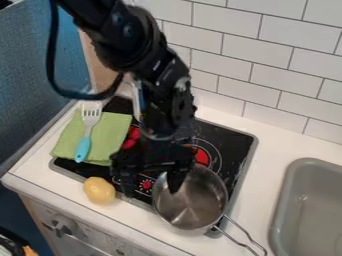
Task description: Moved the pan from the top side of the stove to the bottom side
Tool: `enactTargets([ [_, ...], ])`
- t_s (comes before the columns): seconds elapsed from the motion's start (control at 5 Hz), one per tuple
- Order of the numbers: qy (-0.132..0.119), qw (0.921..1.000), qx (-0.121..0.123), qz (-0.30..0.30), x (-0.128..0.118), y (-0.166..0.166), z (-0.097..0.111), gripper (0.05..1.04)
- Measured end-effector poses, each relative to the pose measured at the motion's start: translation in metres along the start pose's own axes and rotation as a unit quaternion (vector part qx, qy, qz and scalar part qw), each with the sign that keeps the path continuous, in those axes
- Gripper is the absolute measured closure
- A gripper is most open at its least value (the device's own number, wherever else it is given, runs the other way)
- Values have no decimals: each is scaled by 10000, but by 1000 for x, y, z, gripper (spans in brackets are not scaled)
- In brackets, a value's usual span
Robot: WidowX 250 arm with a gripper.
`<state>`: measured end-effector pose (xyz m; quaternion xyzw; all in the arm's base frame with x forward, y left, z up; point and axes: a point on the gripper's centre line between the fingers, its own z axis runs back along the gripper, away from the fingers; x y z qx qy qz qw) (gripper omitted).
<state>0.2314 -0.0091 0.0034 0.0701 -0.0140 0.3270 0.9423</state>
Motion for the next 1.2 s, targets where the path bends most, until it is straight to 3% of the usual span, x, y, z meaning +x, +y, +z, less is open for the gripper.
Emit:
enactTargets([
  [0.2, -67, 9998, 80, -145, 11, -6, 12, 81],
  [0.6, -388, 9963, -103, -759, 45, -42, 39, 83],
  [1.2, -676, 9813, -281, -1779, 66, -110, 71, 83],
])
